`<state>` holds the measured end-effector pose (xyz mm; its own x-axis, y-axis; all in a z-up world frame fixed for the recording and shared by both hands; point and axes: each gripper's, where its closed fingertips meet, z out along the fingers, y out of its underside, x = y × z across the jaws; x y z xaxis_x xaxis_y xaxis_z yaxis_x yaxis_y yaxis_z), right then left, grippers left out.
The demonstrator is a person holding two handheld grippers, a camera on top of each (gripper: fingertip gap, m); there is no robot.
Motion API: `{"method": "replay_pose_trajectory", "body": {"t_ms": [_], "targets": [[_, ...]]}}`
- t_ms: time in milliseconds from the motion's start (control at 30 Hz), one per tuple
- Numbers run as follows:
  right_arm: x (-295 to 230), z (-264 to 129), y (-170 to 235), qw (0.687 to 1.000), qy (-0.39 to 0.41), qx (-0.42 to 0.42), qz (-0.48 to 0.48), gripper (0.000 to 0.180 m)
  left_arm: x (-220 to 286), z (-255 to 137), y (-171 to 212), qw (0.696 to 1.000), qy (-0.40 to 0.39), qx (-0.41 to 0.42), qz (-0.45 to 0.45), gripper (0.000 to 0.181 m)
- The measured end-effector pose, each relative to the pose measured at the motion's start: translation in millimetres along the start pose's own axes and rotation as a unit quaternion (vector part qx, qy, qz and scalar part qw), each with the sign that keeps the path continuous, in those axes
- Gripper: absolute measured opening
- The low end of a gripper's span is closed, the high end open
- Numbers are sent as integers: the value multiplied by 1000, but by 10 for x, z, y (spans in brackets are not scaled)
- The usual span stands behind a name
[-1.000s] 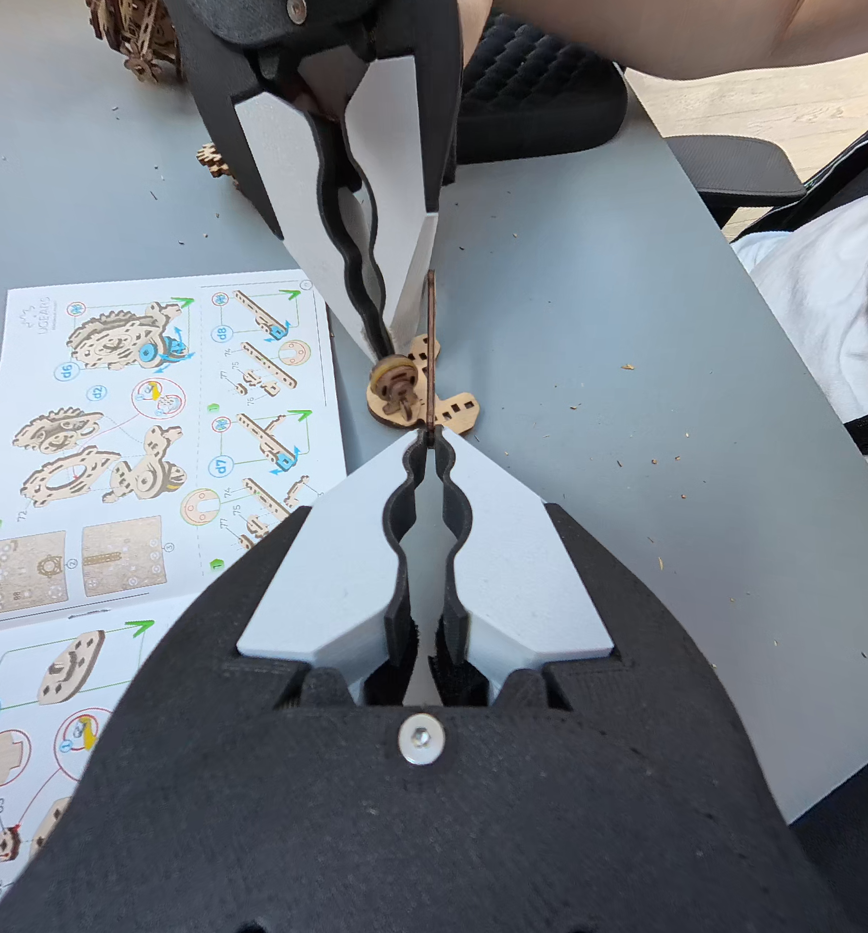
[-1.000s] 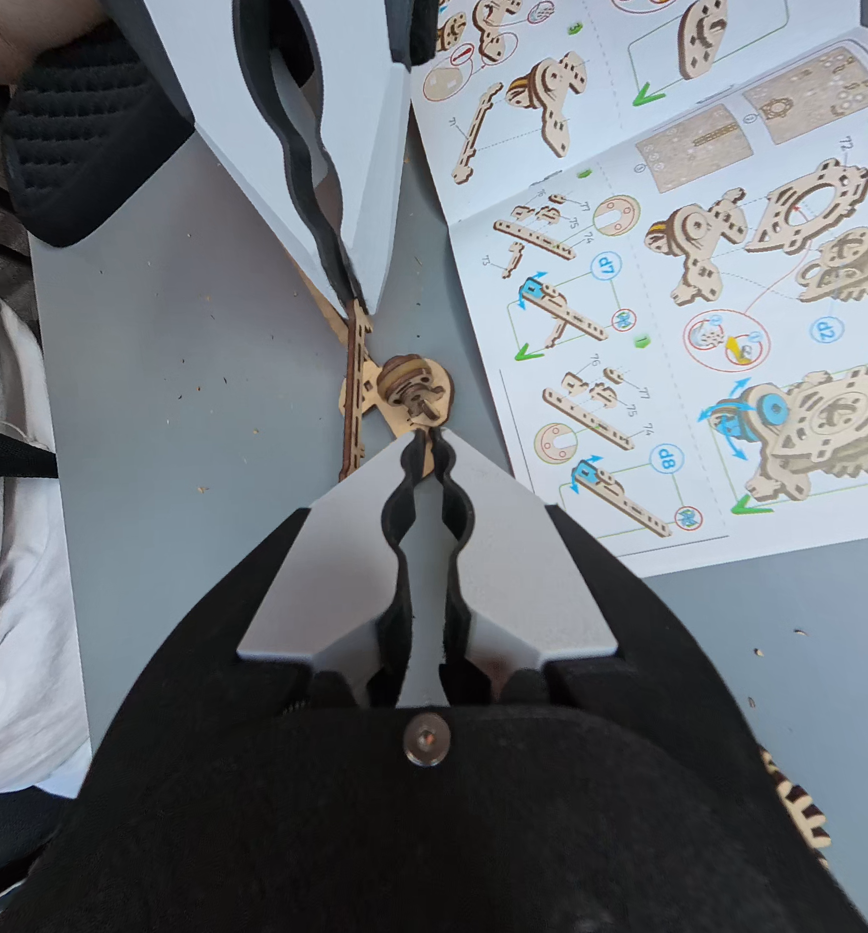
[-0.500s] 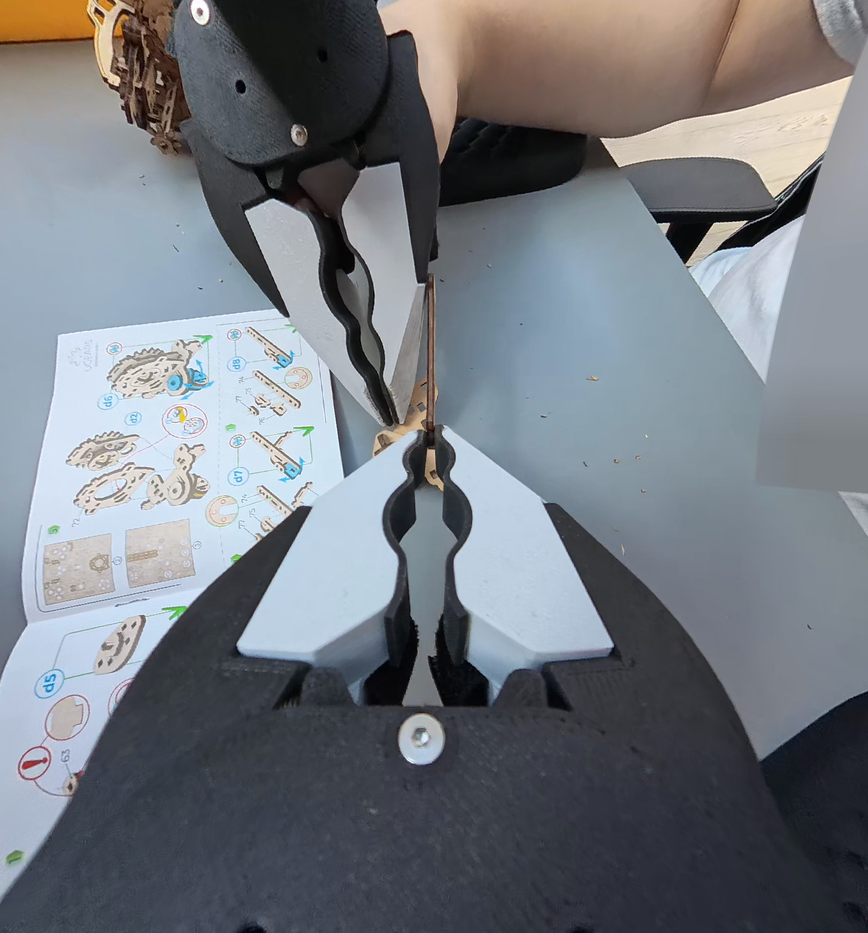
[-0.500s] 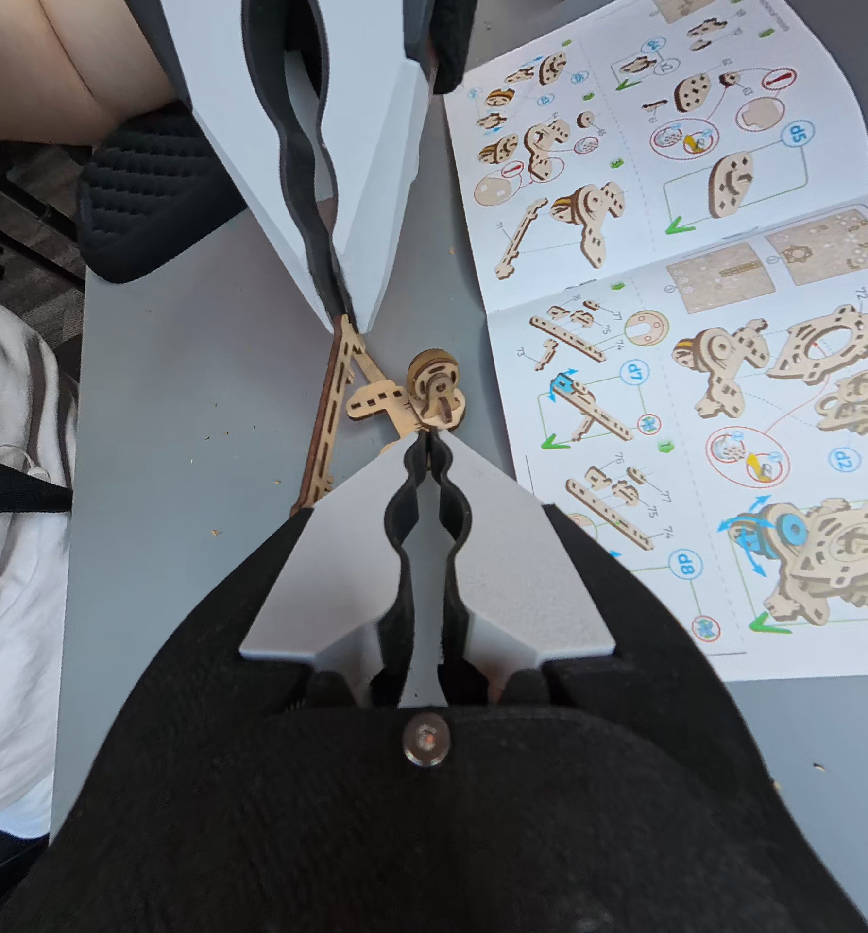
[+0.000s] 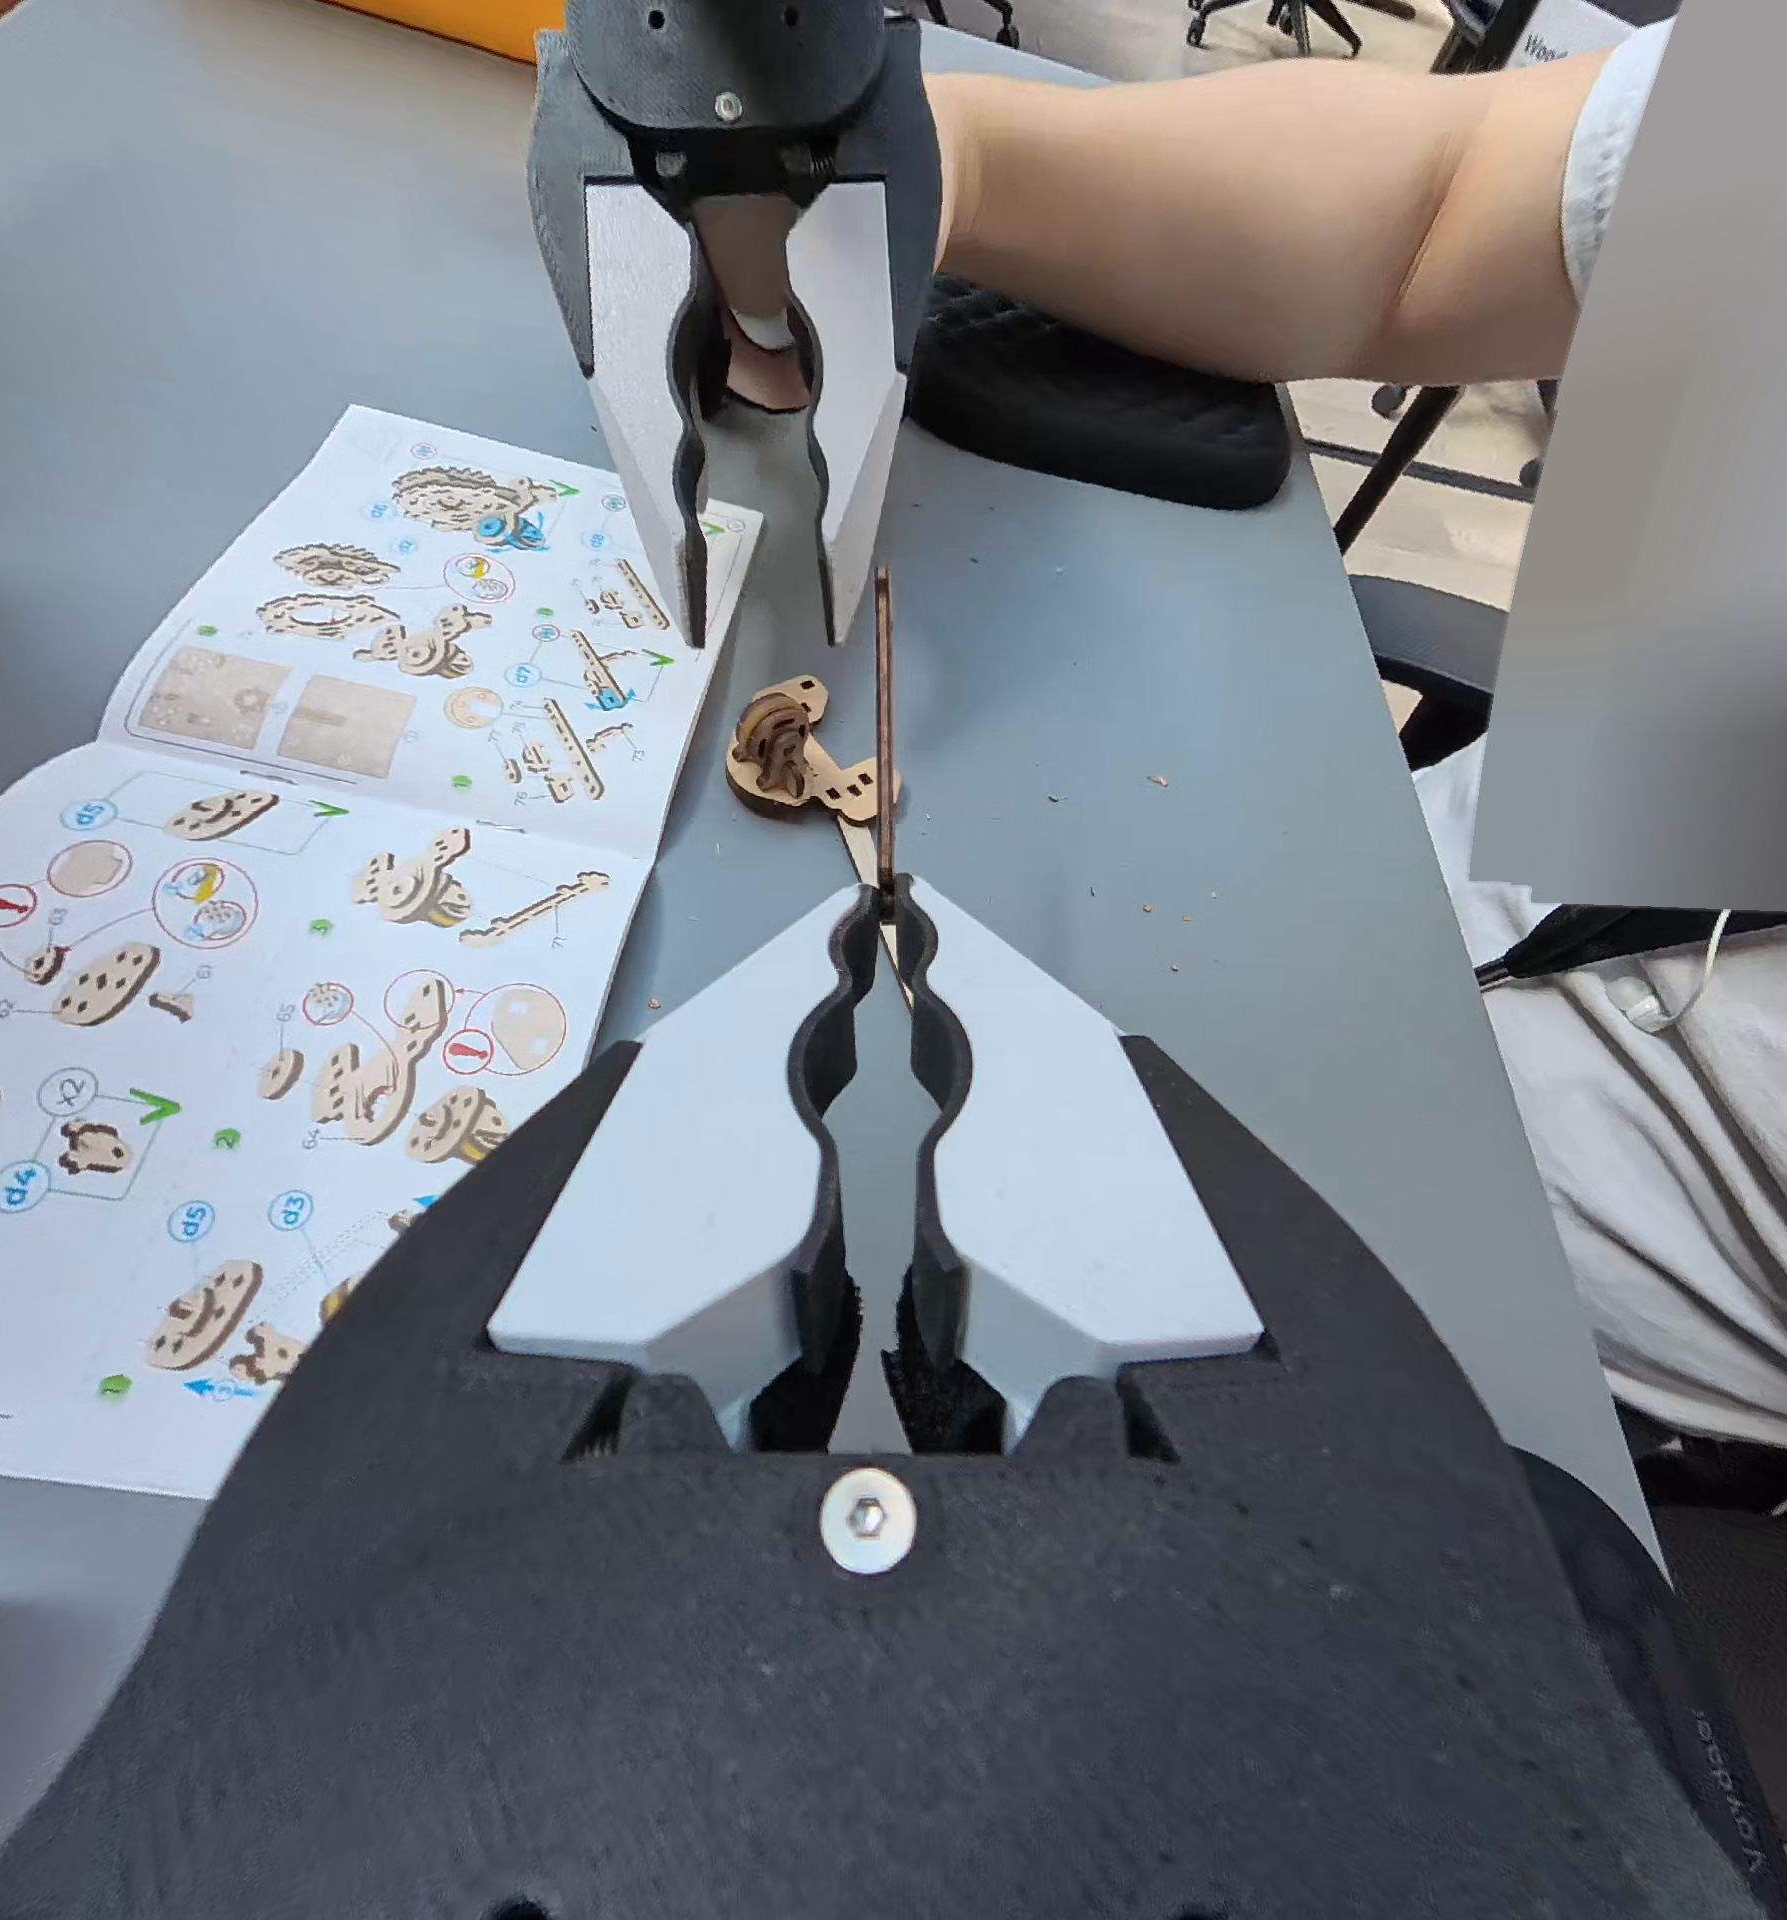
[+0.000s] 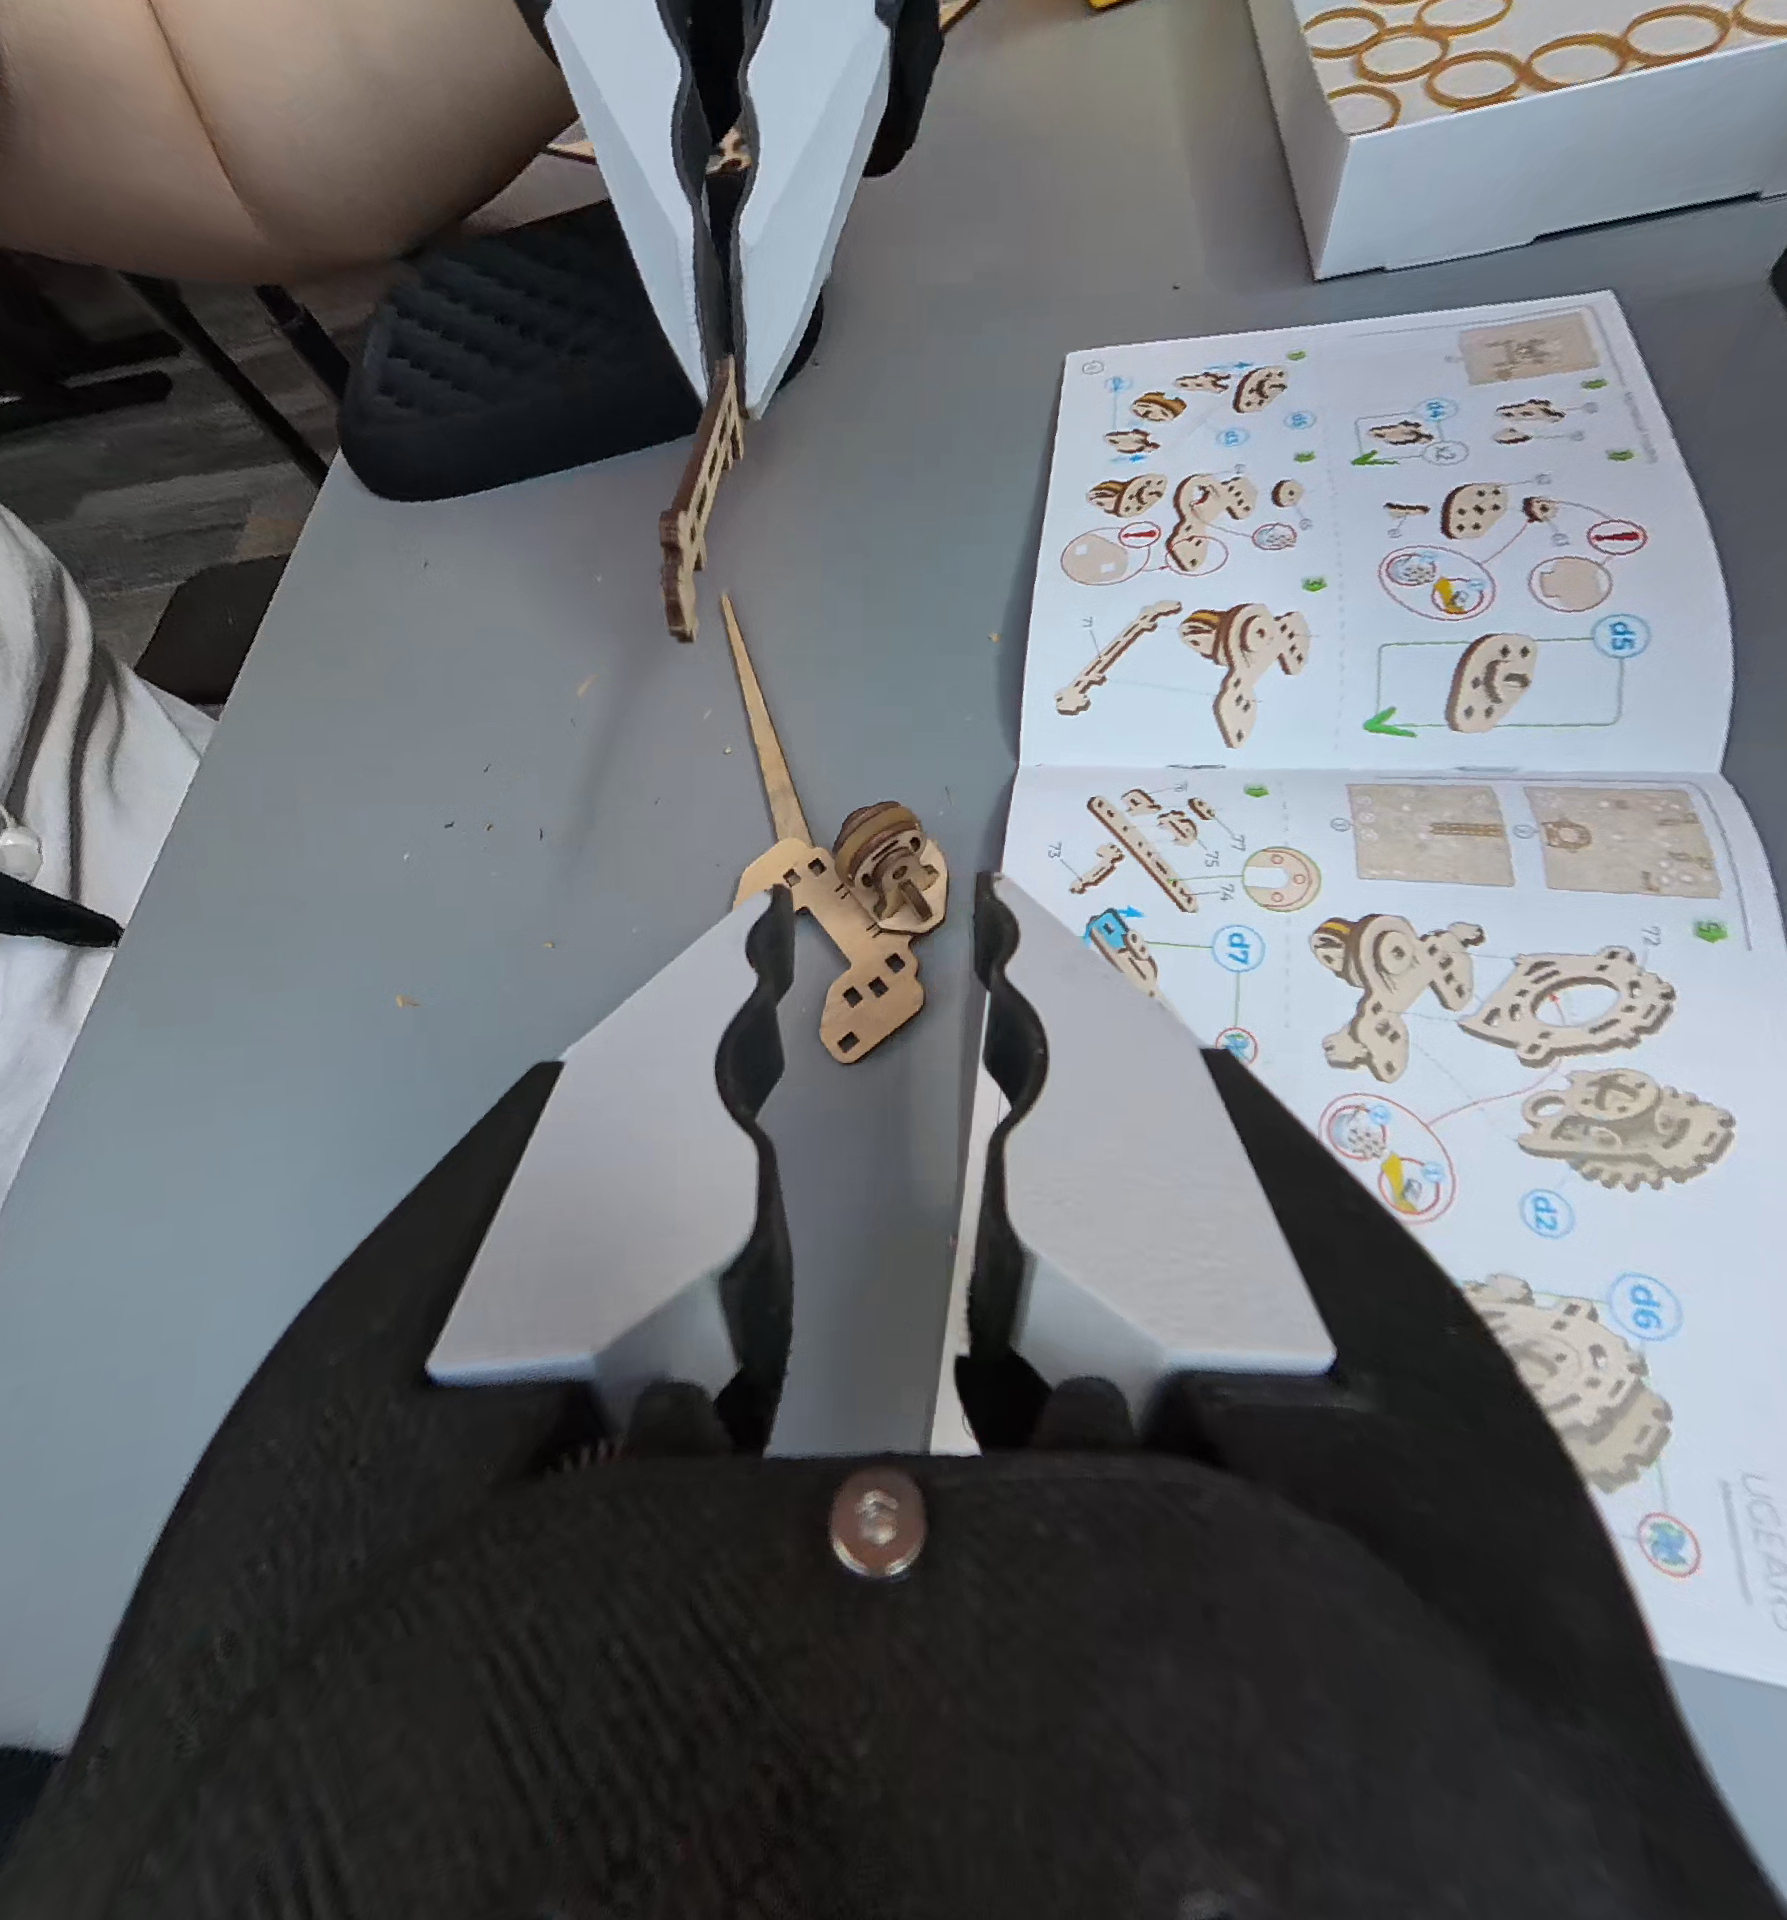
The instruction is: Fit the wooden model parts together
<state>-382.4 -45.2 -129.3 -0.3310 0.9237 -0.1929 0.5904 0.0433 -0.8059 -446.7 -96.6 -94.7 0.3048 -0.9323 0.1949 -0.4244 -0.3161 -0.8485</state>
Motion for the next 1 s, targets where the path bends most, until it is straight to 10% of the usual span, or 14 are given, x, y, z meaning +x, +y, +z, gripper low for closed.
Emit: {"method": "replay_pose_trajectory", "body": {"t_ms": [1000], "targets": [[-48, 688, -215, 993, 94, -53, 41, 19, 265, -318, 374, 983, -161, -4, -90, 1]]}}
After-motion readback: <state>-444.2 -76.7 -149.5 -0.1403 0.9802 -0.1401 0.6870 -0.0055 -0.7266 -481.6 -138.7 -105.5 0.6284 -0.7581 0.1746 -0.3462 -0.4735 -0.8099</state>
